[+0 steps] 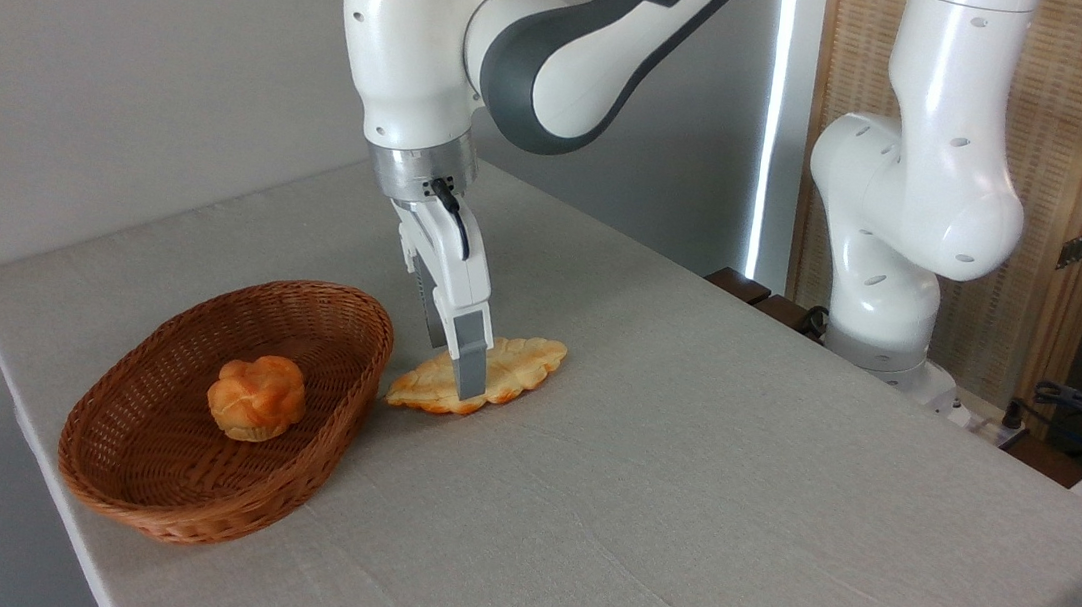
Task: Put bread into the basket
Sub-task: 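Rotate the gripper and lower it to grasp the bread slice edge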
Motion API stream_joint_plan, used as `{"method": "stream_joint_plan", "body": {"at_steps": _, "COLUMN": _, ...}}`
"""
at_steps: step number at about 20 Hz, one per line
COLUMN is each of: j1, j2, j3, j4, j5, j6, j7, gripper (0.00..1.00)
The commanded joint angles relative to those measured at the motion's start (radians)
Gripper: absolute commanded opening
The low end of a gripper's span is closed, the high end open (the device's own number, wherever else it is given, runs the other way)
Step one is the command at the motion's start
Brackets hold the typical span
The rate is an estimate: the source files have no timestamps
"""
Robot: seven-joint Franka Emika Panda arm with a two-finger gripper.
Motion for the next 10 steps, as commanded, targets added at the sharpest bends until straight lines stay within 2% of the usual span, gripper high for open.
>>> {"method": "stream_joint_plan", "body": {"at_steps": 1, "j1": -0.009, "j2": 0.005, "j3": 0.011, "j4": -0.01, "j5": -0.025, "j6": 0.027, "j7": 0.021, "gripper": 1.0}}
{"method": "stream_joint_plan", "body": {"at_steps": 5, "j1": -0.009, "j2": 0.011, "j3": 0.011, "j4": -0.01, "j5": -0.022, "j6": 0.025, "j7": 0.022, "gripper": 1.0}}
{"method": "stream_joint_plan", "body": {"at_steps": 7, "j1": -0.009, "j2": 0.017, "j3": 0.011, "j4": -0.011, "j5": -0.017, "j6": 0.025, "j7": 0.027, "gripper": 0.94}}
{"method": "stream_joint_plan", "body": {"at_steps": 8, "j1": -0.009, "j2": 0.019, "j3": 0.011, "j4": -0.012, "j5": -0.017, "j6": 0.024, "j7": 0.027, "gripper": 0.9}}
{"method": "stream_joint_plan", "body": {"at_steps": 10, "j1": -0.01, "j2": 0.022, "j3": 0.009, "j4": -0.01, "j5": -0.017, "j6": 0.022, "j7": 0.028, "gripper": 0.66}}
